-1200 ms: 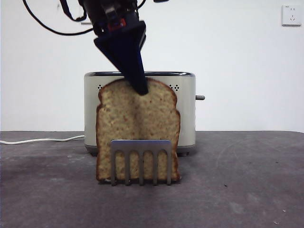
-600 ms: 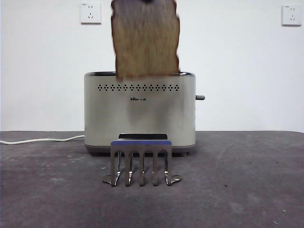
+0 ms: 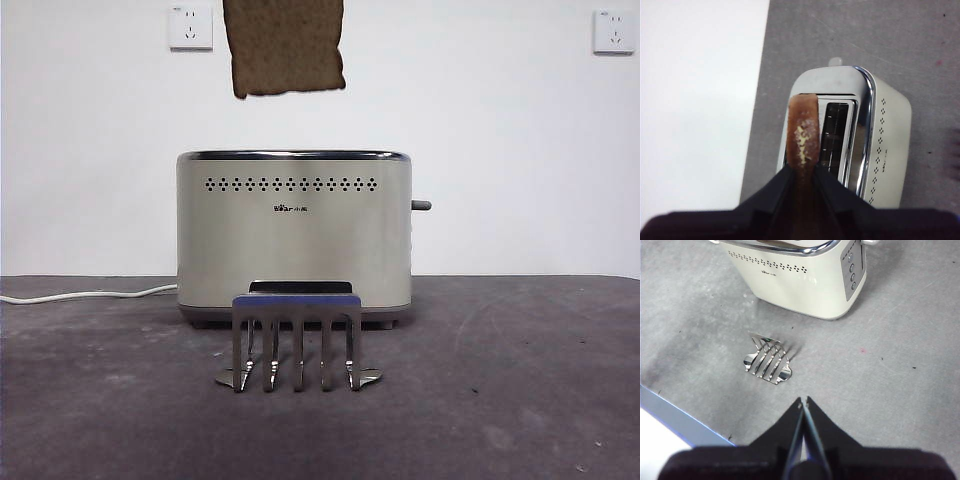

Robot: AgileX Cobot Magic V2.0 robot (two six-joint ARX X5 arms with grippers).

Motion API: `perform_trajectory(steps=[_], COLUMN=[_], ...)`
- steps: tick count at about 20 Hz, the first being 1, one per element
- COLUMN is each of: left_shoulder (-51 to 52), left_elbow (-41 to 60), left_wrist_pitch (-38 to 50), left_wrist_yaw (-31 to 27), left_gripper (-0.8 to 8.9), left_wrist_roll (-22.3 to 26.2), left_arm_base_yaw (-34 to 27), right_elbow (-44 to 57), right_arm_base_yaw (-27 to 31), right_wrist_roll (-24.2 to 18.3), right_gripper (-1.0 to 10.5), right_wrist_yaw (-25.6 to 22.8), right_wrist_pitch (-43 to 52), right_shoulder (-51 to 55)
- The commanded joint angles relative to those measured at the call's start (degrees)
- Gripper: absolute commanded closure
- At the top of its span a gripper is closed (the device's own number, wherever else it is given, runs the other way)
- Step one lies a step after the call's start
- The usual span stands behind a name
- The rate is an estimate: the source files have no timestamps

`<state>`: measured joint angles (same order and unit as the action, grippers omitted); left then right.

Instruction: Pick up a slice of bread from the rack,put the bread on the toaster,press the button

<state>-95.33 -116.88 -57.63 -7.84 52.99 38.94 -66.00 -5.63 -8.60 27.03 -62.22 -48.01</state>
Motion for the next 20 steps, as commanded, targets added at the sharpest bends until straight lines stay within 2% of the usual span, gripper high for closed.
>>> perform_trajectory(steps=[1, 8, 20], left_shoulder=[-1.3, -4.9, -10.6], left_elbow=[0.2, 0.2, 0.2], left_wrist_pitch=[0.2, -0.6, -0.9], left_wrist_yaw=[5.2, 10.1, 12.4], left_gripper=[8.22, 8.22, 8.22], left_wrist_roll=[1.1, 1.3, 3.7], left_arm_base_yaw=[-2.2, -5.2, -8.1], right_elbow=[-0.2, -0.2, -0.2], right_arm_base_yaw=[-0.1, -0.1, -0.1], right_wrist_roll=[-0.5, -0.5, -1.1], right_gripper=[9.6, 9.6, 9.6], right_wrist_yaw=[0.0, 0.1, 0.0], right_wrist_pitch=[0.0, 0.0, 0.0], right_shoulder=[-0.2, -1.5, -4.2])
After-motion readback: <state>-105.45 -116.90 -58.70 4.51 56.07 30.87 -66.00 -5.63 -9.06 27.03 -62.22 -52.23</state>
